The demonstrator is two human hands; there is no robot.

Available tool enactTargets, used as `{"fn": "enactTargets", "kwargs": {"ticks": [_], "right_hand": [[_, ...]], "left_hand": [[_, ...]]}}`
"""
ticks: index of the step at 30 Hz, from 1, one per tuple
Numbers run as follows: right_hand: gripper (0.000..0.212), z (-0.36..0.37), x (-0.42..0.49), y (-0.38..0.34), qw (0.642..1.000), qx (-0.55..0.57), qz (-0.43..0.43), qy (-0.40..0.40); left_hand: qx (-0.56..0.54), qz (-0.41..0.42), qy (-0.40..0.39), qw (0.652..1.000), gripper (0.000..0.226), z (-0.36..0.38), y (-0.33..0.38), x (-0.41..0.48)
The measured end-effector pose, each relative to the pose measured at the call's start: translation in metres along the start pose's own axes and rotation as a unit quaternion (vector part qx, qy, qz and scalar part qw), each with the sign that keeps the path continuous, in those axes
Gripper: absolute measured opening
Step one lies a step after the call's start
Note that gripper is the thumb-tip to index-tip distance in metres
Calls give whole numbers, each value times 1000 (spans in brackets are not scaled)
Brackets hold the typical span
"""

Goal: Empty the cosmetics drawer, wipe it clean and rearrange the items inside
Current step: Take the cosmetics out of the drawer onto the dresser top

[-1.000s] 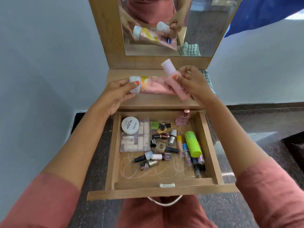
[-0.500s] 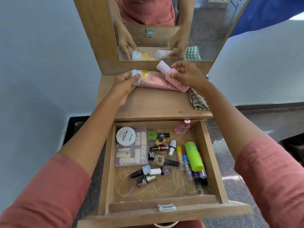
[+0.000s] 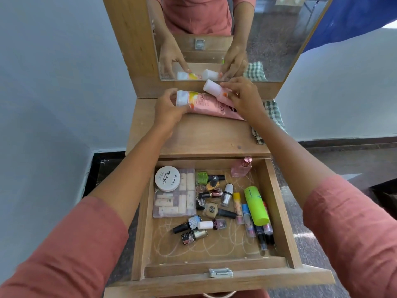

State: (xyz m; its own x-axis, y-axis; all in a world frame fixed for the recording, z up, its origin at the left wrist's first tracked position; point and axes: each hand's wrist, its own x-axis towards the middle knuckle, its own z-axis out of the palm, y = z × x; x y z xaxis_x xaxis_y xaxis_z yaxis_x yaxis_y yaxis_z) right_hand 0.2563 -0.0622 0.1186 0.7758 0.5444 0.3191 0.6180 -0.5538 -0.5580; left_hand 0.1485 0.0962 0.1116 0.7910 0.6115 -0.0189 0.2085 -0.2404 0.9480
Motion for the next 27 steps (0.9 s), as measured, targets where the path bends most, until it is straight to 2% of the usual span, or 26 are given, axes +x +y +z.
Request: {"fn": "enactTargets", "kwargs": {"ticks": [4,8,11,17,27], "right_hand": [[36,-2,-8,-6,1000,-12,-11,19],[45,0,-12,-2,998,-58,-19,34],[44,2,-15,-5,995,-82,-7,49],[45,2,-20,-9,993,-104,4,47],[43,-8,-45,-3,995,-78,2,63]], "left_hand": [[79,70,12,994,65,5,-3,-5],[122,72,31,989,65,11,0,-8],[142,72,43,986,64,13,3,-10],[136,60,62,987,62,15,2,-16],[108,117,97,982,45,17,-1,-52]]}}
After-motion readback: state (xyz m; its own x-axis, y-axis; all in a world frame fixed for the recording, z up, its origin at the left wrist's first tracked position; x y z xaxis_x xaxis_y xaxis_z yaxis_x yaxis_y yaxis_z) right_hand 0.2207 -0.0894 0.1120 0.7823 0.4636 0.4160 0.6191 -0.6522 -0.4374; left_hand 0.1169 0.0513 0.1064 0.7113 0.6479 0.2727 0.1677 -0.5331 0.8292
